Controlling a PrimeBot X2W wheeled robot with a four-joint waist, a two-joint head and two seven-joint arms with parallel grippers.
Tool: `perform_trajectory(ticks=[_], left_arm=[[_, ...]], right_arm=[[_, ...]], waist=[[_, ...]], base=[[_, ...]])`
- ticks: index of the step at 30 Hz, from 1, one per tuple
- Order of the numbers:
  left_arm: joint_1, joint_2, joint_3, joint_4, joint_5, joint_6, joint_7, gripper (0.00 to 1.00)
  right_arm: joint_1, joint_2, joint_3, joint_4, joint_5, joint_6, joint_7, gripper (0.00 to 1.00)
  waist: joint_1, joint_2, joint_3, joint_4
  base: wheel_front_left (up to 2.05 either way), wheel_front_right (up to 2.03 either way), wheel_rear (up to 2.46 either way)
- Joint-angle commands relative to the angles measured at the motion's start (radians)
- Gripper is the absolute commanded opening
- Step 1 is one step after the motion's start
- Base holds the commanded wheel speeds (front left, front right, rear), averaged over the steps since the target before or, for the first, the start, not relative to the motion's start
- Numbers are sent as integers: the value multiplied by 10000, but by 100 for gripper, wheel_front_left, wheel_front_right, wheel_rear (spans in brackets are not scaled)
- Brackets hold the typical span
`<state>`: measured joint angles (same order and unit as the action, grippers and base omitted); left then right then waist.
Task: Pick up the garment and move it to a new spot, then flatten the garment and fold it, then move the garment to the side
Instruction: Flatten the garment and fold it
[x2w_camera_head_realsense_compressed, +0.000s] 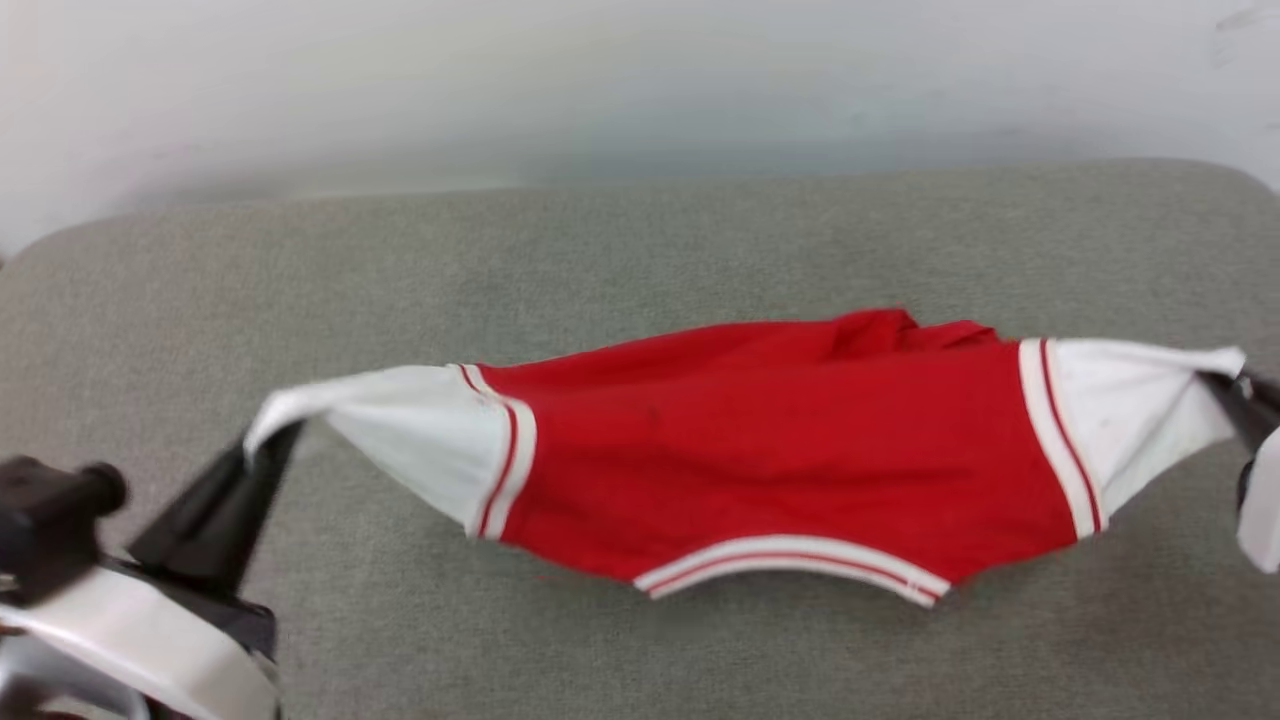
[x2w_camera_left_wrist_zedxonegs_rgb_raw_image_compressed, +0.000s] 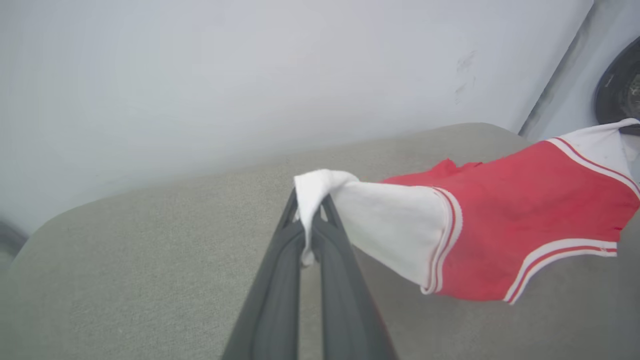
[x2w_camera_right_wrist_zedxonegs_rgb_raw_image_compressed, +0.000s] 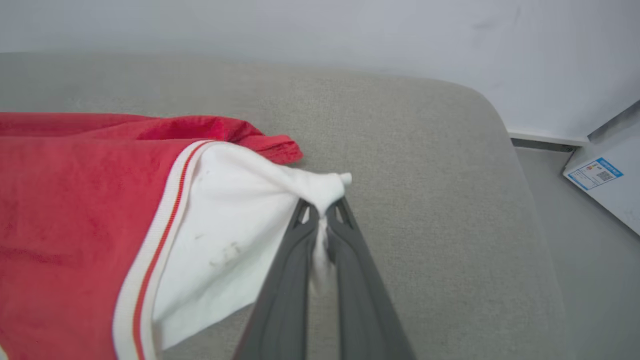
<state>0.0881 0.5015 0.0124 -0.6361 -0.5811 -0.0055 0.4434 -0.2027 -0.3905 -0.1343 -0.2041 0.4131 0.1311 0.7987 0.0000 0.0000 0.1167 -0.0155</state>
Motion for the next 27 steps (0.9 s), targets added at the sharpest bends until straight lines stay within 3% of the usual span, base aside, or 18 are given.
perform_trajectory(ticks=[1, 7, 15, 21, 27], left_arm=[[-297, 154, 296, -194, -85, 8, -109, 0], [-1443, 745, 1271, -656, -229, -121, -295, 0], [-3786, 1072, 2133, -836, -763, 147, -565, 0], [-5686, 1624, 2332, -158, -784, 200, -643, 0], [-7715, 2026, 2045, 1165, -941, -19, -936, 0]], right_arm=[[-308, -163, -133, -357, 154, -5, 104, 0], [-1452, -332, -253, -1244, 709, -5, 564, 0], [-3391, 410, -452, -1679, 755, -5, 654, 0], [-4767, 647, -258, -1553, 540, -5, 410, 0], [-6314, 592, 89, -940, -123, -7, -326, 0]], waist=[[0, 0, -238, -224], [0, 0, -428, -465], [0, 0, -249, -661], [0, 0, 315, -658], [0, 0, 1297, -604]], base=[[0, 0, 0], [0, 0, 0], [0, 0, 0], [0, 0, 0], [0, 0, 0]])
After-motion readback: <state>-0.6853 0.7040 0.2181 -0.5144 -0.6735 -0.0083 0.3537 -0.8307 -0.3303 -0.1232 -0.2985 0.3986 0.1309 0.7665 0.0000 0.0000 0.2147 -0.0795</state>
